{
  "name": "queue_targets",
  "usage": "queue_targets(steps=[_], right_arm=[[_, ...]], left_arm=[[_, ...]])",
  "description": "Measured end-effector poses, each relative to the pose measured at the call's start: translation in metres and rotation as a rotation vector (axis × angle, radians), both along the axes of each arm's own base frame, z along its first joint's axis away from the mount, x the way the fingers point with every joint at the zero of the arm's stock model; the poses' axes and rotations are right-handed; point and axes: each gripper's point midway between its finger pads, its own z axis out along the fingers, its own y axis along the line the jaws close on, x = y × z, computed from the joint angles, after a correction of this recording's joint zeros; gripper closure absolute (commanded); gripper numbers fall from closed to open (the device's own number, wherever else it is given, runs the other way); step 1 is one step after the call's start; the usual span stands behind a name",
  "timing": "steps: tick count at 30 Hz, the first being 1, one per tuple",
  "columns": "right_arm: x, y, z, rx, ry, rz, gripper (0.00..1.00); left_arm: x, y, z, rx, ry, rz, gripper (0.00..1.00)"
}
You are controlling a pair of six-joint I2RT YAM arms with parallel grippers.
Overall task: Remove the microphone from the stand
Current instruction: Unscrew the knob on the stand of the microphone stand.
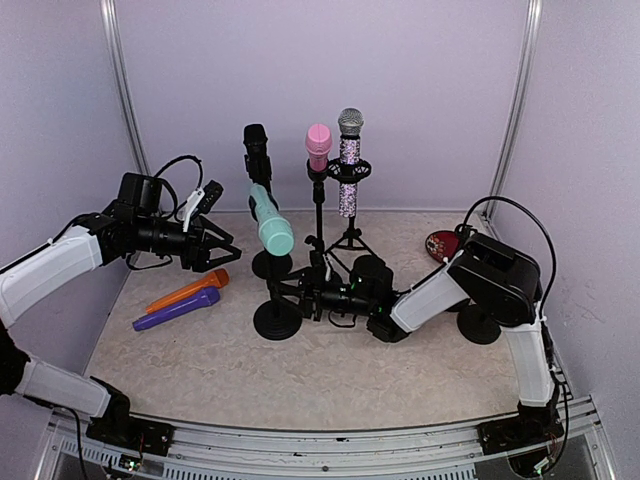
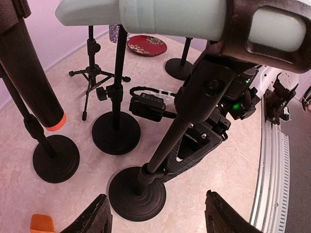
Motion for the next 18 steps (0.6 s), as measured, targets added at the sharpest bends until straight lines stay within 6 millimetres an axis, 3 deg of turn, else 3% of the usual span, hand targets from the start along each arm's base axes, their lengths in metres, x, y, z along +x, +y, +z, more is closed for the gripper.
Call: queue_targets(steps=[11,18], right_arm=[[0.004,0.001,0.007,0.065,0.035,-0.010,0.56],[0.005,0.003,0.006,0.074,0.045,-0.008,0.75]], left_arm=[[-0.003,-0.002,-0.002,0.006,-0.004,-0.012,0.36],[-0.005,-0.002,-0.002,0.008,-0.006,-0.014,0.36]])
